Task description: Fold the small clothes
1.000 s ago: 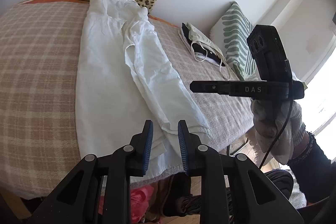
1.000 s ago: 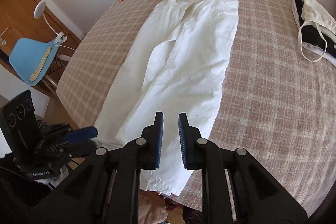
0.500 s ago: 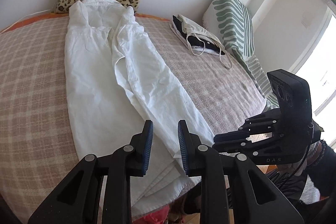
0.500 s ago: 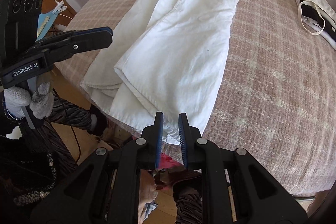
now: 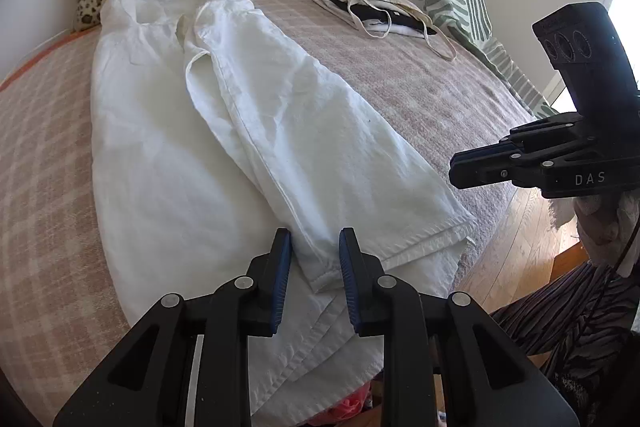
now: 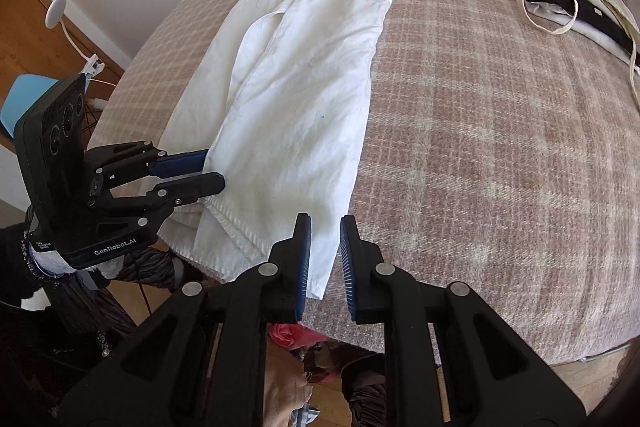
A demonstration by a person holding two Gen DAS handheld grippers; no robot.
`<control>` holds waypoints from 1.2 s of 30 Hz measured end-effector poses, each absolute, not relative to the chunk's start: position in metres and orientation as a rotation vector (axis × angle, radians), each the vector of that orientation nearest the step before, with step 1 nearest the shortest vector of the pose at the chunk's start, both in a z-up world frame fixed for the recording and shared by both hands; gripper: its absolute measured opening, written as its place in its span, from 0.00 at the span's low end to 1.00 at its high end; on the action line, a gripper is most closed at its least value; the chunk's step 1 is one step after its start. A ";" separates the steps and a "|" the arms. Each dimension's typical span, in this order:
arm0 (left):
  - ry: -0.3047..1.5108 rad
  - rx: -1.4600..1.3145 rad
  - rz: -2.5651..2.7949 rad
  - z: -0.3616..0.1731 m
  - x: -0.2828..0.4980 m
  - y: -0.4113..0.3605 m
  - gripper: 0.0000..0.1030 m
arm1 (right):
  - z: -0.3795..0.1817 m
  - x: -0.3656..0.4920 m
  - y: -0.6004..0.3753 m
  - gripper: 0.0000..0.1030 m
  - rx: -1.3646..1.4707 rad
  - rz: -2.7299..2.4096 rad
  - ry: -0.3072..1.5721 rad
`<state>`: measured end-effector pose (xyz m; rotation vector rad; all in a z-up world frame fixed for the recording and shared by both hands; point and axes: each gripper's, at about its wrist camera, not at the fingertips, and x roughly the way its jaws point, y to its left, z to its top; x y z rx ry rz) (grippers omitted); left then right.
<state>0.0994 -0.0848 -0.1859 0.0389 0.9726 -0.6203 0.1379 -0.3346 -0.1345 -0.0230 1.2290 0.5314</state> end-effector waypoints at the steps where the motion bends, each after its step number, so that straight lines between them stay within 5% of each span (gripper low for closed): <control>1: 0.975 0.024 -0.631 -0.181 0.097 -0.082 0.22 | -0.137 0.139 -0.339 0.16 0.000 0.533 1.243; 5: 0.949 0.037 -0.618 -0.159 0.081 -0.059 0.22 | -0.149 0.135 -0.348 0.33 0.073 0.550 1.279; 13: 1.070 -0.111 -0.506 -0.167 0.083 0.008 0.29 | -0.155 0.136 -0.356 0.34 0.170 0.594 1.296; 29: 1.203 -0.447 -0.577 -0.204 0.085 0.023 0.29 | -0.173 0.137 -0.347 0.39 0.310 0.709 1.365; 36: 1.172 -0.513 -0.596 -0.199 0.089 0.024 0.08 | -0.168 0.131 -0.320 0.14 0.279 0.771 1.359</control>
